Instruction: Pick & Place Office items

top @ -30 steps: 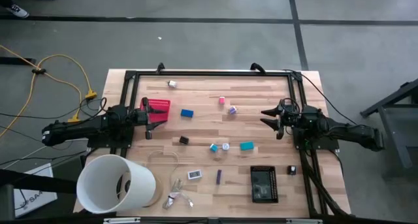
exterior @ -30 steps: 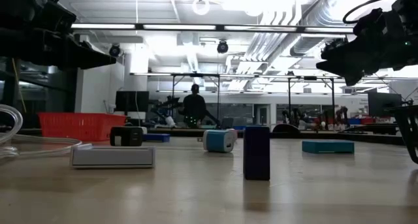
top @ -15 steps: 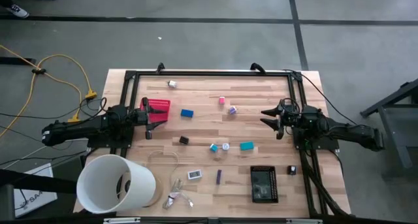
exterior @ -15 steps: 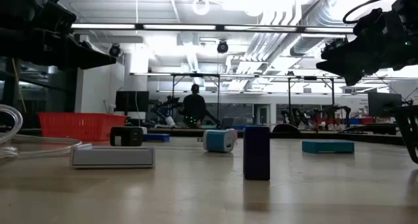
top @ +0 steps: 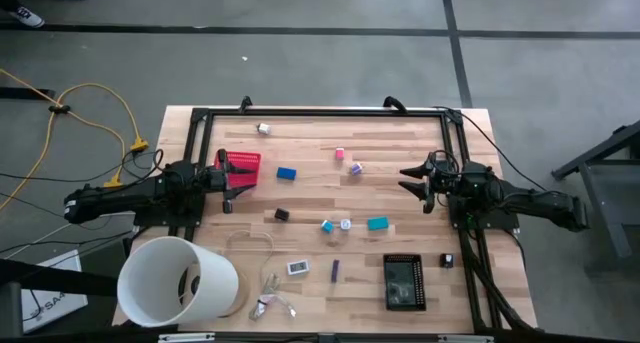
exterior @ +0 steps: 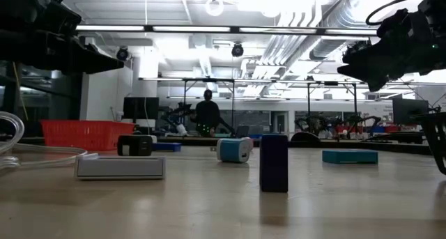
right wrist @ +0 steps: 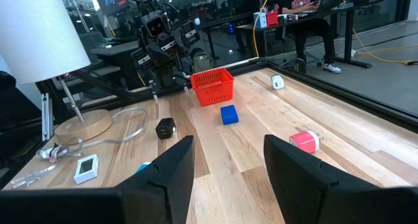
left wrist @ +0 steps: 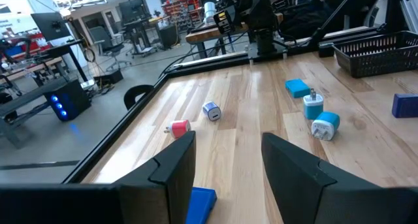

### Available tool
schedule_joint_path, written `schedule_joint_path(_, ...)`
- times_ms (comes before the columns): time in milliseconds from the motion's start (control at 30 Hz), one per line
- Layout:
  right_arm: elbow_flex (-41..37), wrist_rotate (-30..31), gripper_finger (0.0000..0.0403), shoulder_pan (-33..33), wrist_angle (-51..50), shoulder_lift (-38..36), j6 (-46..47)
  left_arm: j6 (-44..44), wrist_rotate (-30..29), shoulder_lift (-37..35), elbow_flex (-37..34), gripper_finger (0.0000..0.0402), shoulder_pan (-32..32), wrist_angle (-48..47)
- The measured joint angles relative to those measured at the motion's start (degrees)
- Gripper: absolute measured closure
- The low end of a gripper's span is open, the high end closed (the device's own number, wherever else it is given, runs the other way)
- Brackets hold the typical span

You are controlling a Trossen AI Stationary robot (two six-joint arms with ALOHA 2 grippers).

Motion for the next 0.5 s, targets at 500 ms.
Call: schedule_joint_path(500, 0.0, 0.0, 0.0231, 0.0, 0.0, 0.0, 0.0, -10.7, 2.4, 0.0, 0.0, 0.0235, 0.0, 2.5)
